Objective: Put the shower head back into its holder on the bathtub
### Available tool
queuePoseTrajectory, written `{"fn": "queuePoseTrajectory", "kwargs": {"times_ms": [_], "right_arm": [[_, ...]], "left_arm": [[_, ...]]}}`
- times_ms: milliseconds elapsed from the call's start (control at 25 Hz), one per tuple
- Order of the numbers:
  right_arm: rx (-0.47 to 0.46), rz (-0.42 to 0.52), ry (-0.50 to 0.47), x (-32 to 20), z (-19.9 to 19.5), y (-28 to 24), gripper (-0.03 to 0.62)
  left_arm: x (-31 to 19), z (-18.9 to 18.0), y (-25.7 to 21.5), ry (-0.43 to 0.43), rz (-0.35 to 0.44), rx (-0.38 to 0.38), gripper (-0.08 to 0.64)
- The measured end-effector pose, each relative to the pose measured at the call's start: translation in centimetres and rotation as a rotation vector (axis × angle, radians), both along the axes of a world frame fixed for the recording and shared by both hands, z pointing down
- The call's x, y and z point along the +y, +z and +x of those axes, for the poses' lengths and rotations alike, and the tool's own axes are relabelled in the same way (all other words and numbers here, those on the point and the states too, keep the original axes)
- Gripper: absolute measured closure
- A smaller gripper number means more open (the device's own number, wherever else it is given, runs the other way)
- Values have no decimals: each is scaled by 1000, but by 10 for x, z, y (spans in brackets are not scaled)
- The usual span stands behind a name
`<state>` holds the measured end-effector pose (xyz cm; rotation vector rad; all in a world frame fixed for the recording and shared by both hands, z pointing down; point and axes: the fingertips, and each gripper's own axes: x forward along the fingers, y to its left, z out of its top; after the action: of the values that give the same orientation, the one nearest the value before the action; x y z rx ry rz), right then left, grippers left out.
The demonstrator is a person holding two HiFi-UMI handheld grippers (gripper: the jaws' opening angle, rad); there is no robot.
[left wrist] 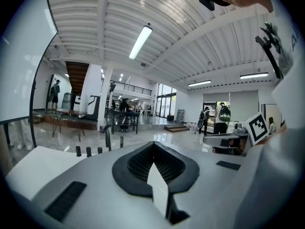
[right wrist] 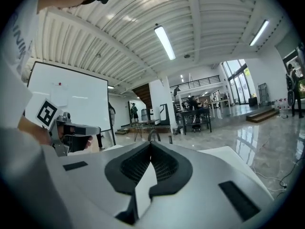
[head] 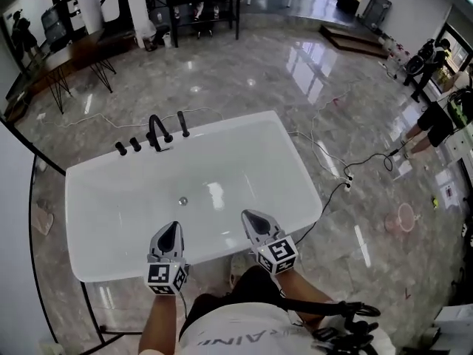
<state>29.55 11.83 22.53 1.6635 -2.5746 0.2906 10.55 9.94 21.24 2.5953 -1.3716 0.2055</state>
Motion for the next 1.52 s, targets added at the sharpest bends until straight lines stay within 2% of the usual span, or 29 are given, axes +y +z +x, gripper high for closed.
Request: {"fn": "queuePoseTrajectory", "kwargs": {"times_ms": [120,280,480,760,1000,1240,1520], "right_arm": [[48,31,-19,30,-25,-17,581],[93,44,-46,61,-83,-39,581],[150,28,-67,98,-110,-58,581],[186,25,-54,124,-112,-81,581],[181,61,-70,109,-113,-97,583],[164,114,-116,93,-74,-122,583],[144,128,-129,83,-50,-128,583]], "left_arm": [[32,-8,-13,35,33,8,545],[71,-53,-33,27,31,53,545],[106,-72,-51,29,18,88,545],[128,-82,-70,55,26,96,545],[128,-81,-78,26,31,74,545],[111,-33,-103,5,61,123,545],[99,-4,-112,12,60,111,545]]}}
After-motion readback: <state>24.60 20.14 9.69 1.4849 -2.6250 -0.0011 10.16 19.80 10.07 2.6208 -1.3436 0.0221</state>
